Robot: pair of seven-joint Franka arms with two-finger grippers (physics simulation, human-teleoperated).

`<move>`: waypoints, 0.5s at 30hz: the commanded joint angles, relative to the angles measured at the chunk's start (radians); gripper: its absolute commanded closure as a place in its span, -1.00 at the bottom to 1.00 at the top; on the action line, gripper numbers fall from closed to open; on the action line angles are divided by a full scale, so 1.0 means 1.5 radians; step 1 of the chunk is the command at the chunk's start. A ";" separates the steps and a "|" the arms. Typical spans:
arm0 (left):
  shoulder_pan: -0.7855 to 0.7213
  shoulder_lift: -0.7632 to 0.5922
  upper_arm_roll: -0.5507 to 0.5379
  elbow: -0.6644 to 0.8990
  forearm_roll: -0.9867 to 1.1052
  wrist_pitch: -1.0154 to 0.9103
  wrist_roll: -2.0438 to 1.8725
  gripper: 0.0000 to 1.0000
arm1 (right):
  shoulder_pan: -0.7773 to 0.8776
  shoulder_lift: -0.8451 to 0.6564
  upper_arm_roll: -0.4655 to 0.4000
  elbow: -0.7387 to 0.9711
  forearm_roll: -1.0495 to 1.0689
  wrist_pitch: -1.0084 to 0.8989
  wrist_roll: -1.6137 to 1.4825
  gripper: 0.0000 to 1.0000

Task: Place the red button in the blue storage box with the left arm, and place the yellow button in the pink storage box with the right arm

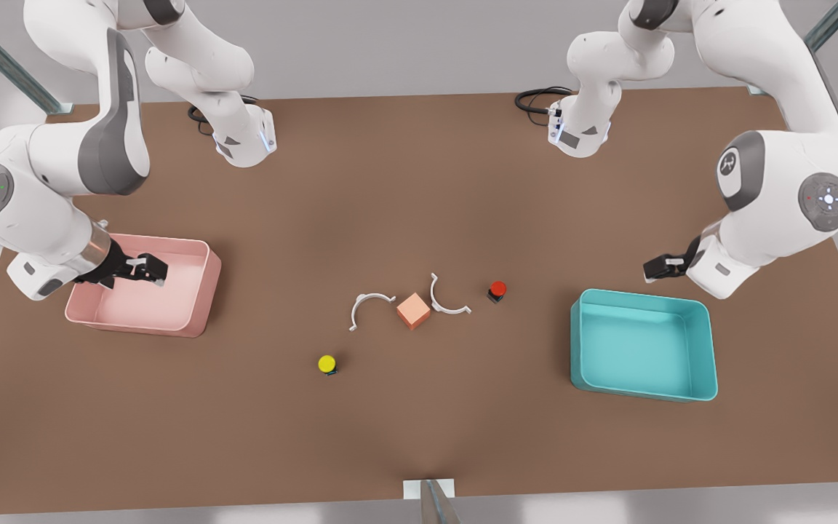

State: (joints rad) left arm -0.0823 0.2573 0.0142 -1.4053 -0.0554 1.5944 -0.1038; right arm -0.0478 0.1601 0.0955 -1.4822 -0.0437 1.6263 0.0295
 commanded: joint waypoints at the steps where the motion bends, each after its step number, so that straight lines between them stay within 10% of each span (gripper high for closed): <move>1: 0.001 0.001 0.000 0.001 0.007 0.024 0.069 -1.00 | 0.001 0.000 0.001 0.000 0.001 0.004 0.014 -1.00; 8: -0.227 0.067 0.000 -0.123 -0.043 0.280 -0.450 -1.00 | 0.044 0.049 0.025 0.004 0.006 0.077 0.031 -1.00; 15: -0.243 0.131 -0.001 -0.188 -0.080 0.405 -0.446 -1.00 | 0.230 0.434 0.020 0.316 -0.024 0.210 0.148 -1.00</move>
State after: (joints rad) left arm -0.4480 0.4521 0.0125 -1.6836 -0.1593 2.0335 -0.4067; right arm 0.2839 0.7604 0.1281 -1.0423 -0.0710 1.8028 0.0994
